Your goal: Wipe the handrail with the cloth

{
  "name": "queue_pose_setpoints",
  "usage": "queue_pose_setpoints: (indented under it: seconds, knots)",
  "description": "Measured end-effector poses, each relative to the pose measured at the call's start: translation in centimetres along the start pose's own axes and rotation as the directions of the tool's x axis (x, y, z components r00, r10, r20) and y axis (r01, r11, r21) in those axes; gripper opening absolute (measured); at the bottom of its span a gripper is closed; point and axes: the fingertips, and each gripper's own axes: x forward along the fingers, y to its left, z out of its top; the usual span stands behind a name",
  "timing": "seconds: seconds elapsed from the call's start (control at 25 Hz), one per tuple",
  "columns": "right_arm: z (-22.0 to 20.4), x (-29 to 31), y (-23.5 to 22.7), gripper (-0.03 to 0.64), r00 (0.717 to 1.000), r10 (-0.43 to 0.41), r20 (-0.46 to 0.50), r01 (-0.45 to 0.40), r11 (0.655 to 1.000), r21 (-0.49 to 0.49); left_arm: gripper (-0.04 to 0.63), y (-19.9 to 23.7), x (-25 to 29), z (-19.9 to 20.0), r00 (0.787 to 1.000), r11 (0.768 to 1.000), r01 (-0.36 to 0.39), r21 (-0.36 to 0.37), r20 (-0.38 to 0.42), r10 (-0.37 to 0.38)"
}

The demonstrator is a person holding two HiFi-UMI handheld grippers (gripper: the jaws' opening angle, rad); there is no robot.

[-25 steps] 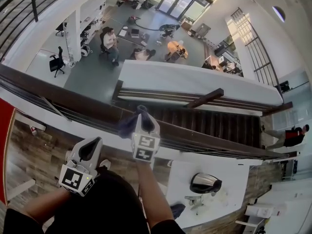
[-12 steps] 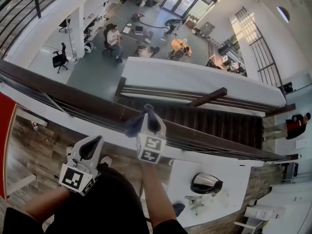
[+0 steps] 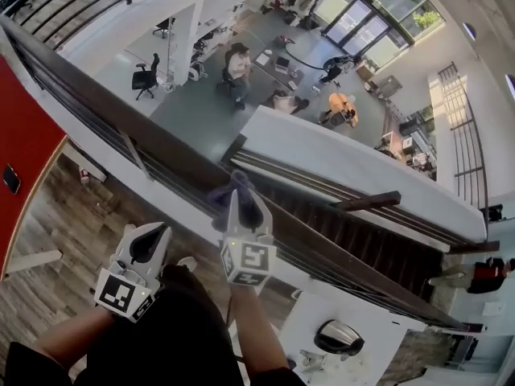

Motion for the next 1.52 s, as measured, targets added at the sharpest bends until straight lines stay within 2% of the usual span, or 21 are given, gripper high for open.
queue_pose_setpoints:
  seconds: [0.16, 0.32, 0.48, 0.6, 0.76, 0.88, 1.0, 1.4, 1.52]
  knots:
    - [1.6, 1.8, 6.1, 0.066, 0.991, 0.127, 0.049, -0.126, 0.992, -0.024, -0.002, 2.4, -2.7, 1.3, 0.994, 0.995, -0.104, 0.002, 0.021, 0.104]
    - [0.1, 4.6, 11.8, 0.066, 0.972, 0.230, 0.052, -0.226, 0.972, -0.066, -0.002, 5.6, -4.6, 1.8, 0.978, 0.980, -0.201, -0.013, 0.054, 0.201]
    - [-2.9, 7.5, 17.0, 0.066, 0.950, 0.311, -0.036, -0.313, 0.943, -0.113, -0.002, 7.4, -6.1, 3.2, 0.976, 0.981, -0.196, 0.008, 0.095, 0.194]
    - [-5.3, 9.5, 19.2, 0.066, 0.941, 0.320, -0.109, -0.333, 0.934, -0.132, -0.002, 9.5, -7.2, 4.4, 0.968, 0.974, -0.224, 0.032, 0.121, 0.219]
    - [-7.8, 12.4, 19.7, 0.066, 0.944, 0.287, -0.164, -0.304, 0.948, -0.089, -0.002, 11.9, -7.9, 5.4, 0.957, 0.964, -0.263, 0.027, 0.136, 0.258]
    - [-9.5, 15.0, 19.0, 0.066, 0.954, 0.234, -0.185, -0.250, 0.966, -0.067, -0.002, 12.7, -8.2, 5.3, 0.962, 0.968, -0.250, 0.026, 0.122, 0.245]
    - [-11.2, 17.4, 18.6, 0.066, 0.951, 0.188, -0.245, -0.205, 0.978, -0.046, -0.002, 13.9, -8.3, 5.6, 0.967, 0.973, -0.229, 0.012, 0.113, 0.226]
    - [-14.2, 22.2, 18.3, 0.066, 0.967, 0.043, -0.251, -0.042, 0.999, 0.008, -0.002, 18.2, -8.4, 6.8, 0.982, 0.983, -0.177, 0.044, 0.077, 0.174]
    - [-15.6, 22.7, 18.6, 0.066, 0.967, 0.003, -0.253, 0.006, 0.999, 0.034, -0.002, 20.3, -7.9, 6.7, 0.981, 0.981, -0.183, 0.055, 0.068, 0.180]
